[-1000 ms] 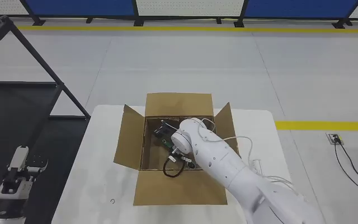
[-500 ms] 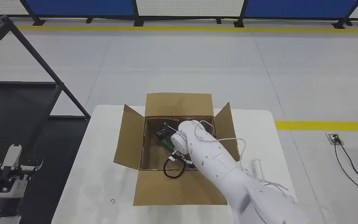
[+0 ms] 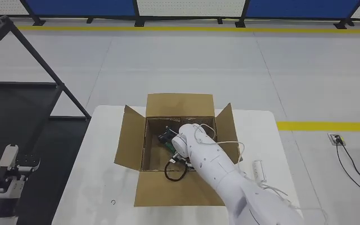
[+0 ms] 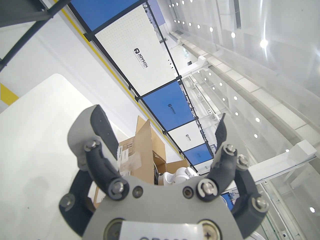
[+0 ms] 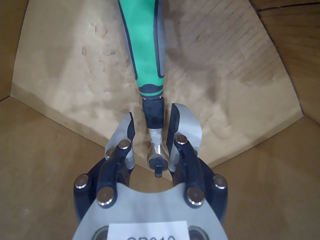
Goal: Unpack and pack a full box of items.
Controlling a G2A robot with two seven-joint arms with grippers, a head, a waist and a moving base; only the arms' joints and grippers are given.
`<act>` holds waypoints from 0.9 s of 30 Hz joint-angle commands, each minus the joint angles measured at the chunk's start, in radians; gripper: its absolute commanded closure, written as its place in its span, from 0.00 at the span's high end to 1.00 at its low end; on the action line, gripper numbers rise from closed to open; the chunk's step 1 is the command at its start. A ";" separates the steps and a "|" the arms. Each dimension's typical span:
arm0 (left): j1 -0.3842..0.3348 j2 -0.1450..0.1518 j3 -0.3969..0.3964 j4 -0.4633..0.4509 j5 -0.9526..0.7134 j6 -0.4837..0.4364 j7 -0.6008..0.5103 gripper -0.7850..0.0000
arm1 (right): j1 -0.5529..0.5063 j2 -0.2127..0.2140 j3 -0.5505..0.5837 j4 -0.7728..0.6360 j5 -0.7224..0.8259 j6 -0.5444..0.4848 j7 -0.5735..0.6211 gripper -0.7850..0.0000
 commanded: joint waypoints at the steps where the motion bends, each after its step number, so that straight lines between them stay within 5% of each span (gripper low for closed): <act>1: 0.000 0.000 -0.001 0.000 -0.001 0.000 0.000 1.00 | -0.001 -0.003 0.004 0.010 0.003 -0.005 0.003 0.39; 8: 0.000 0.001 -0.001 0.000 -0.001 0.000 0.004 1.00 | -0.003 -0.009 0.013 0.027 0.002 -0.017 0.009 0.28; 10: 0.000 0.001 -0.002 0.000 -0.001 -0.001 0.004 1.00 | -0.003 -0.010 0.016 0.031 0.001 -0.018 0.010 0.00; 27: -0.006 0.005 0.032 -0.014 0.013 -0.006 -0.019 1.00 | 0.074 0.008 0.089 0.021 0.086 -0.118 0.003 0.00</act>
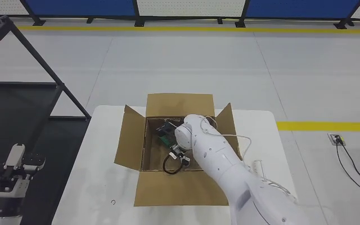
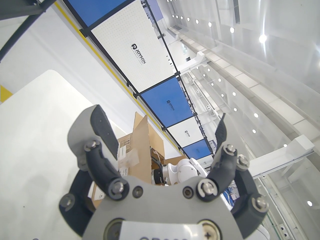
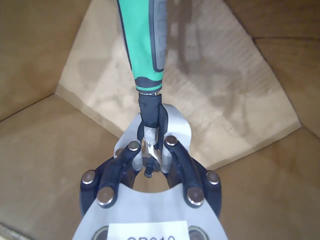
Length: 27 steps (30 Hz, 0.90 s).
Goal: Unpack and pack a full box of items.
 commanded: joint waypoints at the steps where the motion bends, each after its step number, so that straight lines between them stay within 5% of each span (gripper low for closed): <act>1: -0.005 0.001 0.012 -0.002 0.007 0.002 -0.008 1.00 | 0.010 0.005 0.009 -0.010 0.008 -0.014 -0.008 0.00; 11: -0.025 0.007 0.066 -0.025 0.046 0.004 -0.045 1.00 | 0.058 0.041 0.043 -0.089 0.006 -0.018 0.008 0.00; 19: -0.032 0.011 0.101 -0.039 0.071 0.004 -0.056 1.00 | 0.053 0.120 0.104 -0.238 -0.001 -0.011 0.011 0.00; 23: -0.034 0.012 0.108 -0.041 0.078 0.006 -0.054 1.00 | -0.004 0.194 0.168 -0.473 -0.050 0.062 0.044 0.00; 27: -0.037 0.013 0.117 -0.039 0.081 0.007 -0.053 1.00 | -0.184 0.307 0.302 -0.961 -0.215 0.237 0.183 0.00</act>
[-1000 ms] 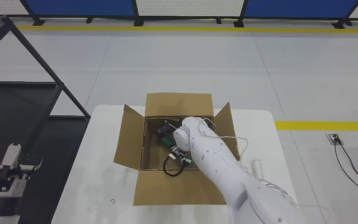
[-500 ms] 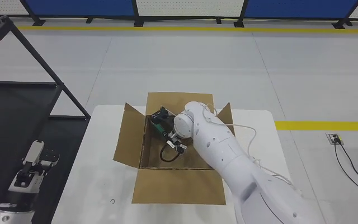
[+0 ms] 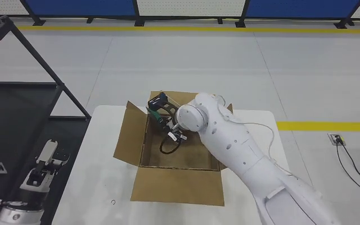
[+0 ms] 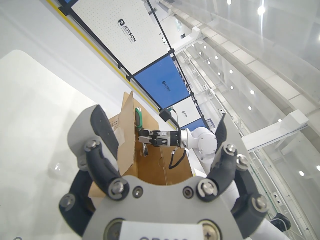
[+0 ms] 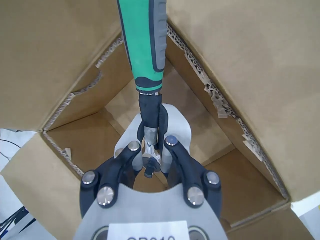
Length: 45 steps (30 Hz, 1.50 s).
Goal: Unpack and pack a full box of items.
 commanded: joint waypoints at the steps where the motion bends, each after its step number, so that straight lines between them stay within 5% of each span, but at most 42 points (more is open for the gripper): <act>1: -0.001 0.001 0.007 0.001 0.006 0.001 0.000 1.00 | -0.154 0.073 0.109 -0.391 -0.130 0.103 0.118 0.00; 4: -0.004 0.002 0.016 0.000 0.011 0.004 0.002 1.00 | -0.382 0.143 0.259 -0.795 -0.275 0.126 0.248 0.00; 7: -0.009 0.003 0.025 0.000 0.017 0.009 0.004 1.00 | -0.529 0.174 0.358 -1.009 -0.335 0.100 0.272 0.00; 22: -0.030 0.008 0.068 0.002 0.042 0.027 -0.002 1.00 | -0.856 0.216 0.689 -1.454 -0.544 0.284 0.185 0.00; 30: -0.042 0.012 0.097 -0.007 0.061 0.031 -0.017 1.00 | -1.018 0.229 0.856 -1.440 -0.519 0.307 0.262 0.00; 45: -0.038 0.017 0.137 -0.039 0.105 0.038 -0.020 1.00 | -1.089 0.246 0.917 -1.017 -0.271 0.202 0.287 0.00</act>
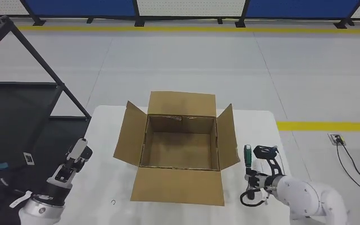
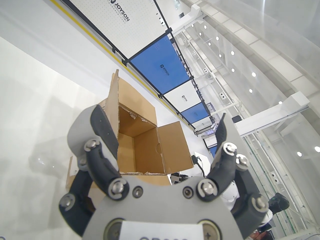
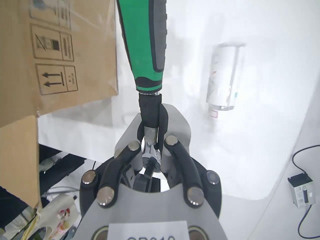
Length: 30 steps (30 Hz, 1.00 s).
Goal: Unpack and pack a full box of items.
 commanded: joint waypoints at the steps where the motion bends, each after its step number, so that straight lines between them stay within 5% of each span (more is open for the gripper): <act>1: 0.002 0.000 0.002 -0.004 0.002 -0.001 0.004 1.00 | -0.001 0.002 0.001 0.046 0.038 -0.016 -0.007 0.00; 22: 0.041 0.000 -0.007 -0.014 -0.017 -0.018 0.049 1.00 | 0.135 0.033 -0.067 0.346 0.038 -0.004 0.028 0.00; 25: 0.044 0.000 -0.012 -0.014 -0.021 -0.017 0.051 1.00 | 0.147 0.035 -0.078 0.364 0.041 0.003 0.024 0.27; 30: 0.045 0.001 -0.015 -0.013 -0.027 -0.015 0.049 1.00 | 0.155 0.041 -0.090 0.377 0.049 0.010 0.024 0.39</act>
